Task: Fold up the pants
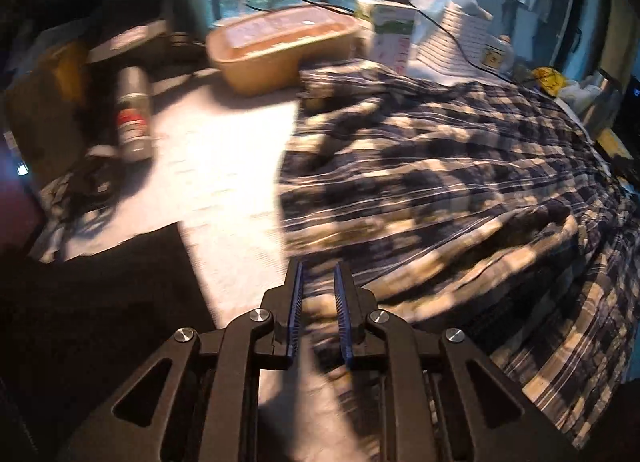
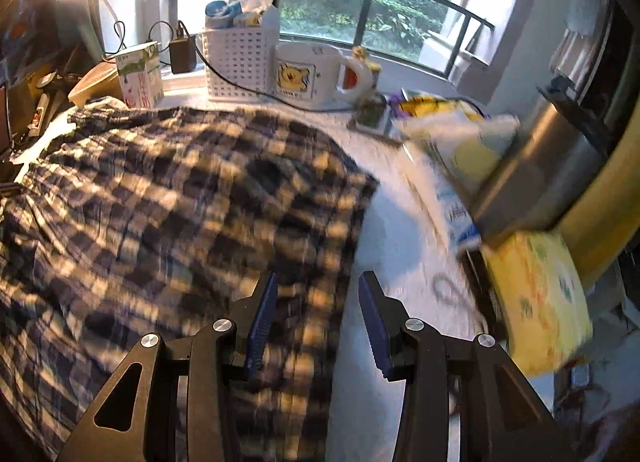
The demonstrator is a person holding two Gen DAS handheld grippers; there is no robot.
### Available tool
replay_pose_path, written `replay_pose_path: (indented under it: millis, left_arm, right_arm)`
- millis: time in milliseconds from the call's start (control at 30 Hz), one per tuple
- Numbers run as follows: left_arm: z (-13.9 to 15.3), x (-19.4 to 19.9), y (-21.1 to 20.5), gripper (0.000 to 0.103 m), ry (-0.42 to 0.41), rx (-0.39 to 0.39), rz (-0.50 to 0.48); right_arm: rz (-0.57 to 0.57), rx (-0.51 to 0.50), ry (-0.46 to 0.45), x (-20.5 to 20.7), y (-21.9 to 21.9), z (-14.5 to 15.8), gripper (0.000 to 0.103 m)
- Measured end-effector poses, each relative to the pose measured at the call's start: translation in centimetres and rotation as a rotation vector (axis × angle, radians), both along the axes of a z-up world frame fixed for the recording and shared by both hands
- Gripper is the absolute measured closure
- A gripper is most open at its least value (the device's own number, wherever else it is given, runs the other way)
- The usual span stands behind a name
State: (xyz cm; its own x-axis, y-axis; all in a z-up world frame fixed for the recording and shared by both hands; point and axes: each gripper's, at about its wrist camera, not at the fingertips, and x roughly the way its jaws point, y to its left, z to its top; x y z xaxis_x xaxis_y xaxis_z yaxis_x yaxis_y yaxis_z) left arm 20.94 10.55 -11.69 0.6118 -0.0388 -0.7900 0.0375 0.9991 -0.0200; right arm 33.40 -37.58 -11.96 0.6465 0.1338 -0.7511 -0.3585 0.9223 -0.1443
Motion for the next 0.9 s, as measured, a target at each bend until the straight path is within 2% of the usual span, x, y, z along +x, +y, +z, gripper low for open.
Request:
replay_pose_path:
  millis: [100,200,267,333,400,467,533,633,667,733,900]
  left_arm:
    - [1.2,-2.0,0.6,0.087,-0.044,-0.010,0.014]
    - [3.0,-4.7,0.0,0.086,-0.119,-0.038,-0.014]
    - [4.0,-6.7,-1.4,0.074,-0.150,-0.097,-0.072]
    - [4.3,-7.8,-2.9,0.068,-0.147,-0.130,-0.128]
    - [3.7,-8.9,-4.9,0.067,-0.113,-0.174,-0.190]
    - [2.7,-9.3,-6.0,0.067,-0.076,-0.194,-0.213]
    - [1.0,-9.4,-7.3,0.067,-0.028,-0.170,-0.225]
    - [-1.1,-9.5,-8.1,0.067,0.019,-0.074,-0.206]
    - [-1.1,-9.8,-8.1,0.067,-0.009,-0.063,-0.214]
    - [-1.2,-10.1,-8.0,0.067,-0.014,-0.047,-0.209]
    - [-1.3,-10.1,-6.4,0.067,-0.017,0.008,-0.125]
  right_arm:
    - [-0.031,0.005,0.001,-1.6,-1.3,-0.4,0.059]
    - [-0.064,0.022,0.002,-3.4,-2.8,-0.6,0.059]
    - [-0.079,0.043,-0.004,-4.7,-3.5,-0.4,0.059]
    - [-0.069,0.070,-0.012,-6.1,-3.6,-0.1,0.059]
    - [-0.029,0.090,-0.022,-7.8,-3.1,0.2,0.059]
    - [0.002,0.089,-0.028,-9.0,-2.3,0.0,0.059]
    - [0.020,0.089,-0.016,-9.8,-1.9,-0.7,0.059]
    - [-0.010,0.073,0.016,-9.8,-2.3,-2.4,0.059]
    - [-0.029,0.064,0.030,-9.9,-2.7,-2.9,0.059]
    - [-0.055,0.058,0.045,-10.2,-3.7,-3.7,0.059]
    - [-0.114,0.101,0.040,-12.0,-6.0,-3.7,0.059]
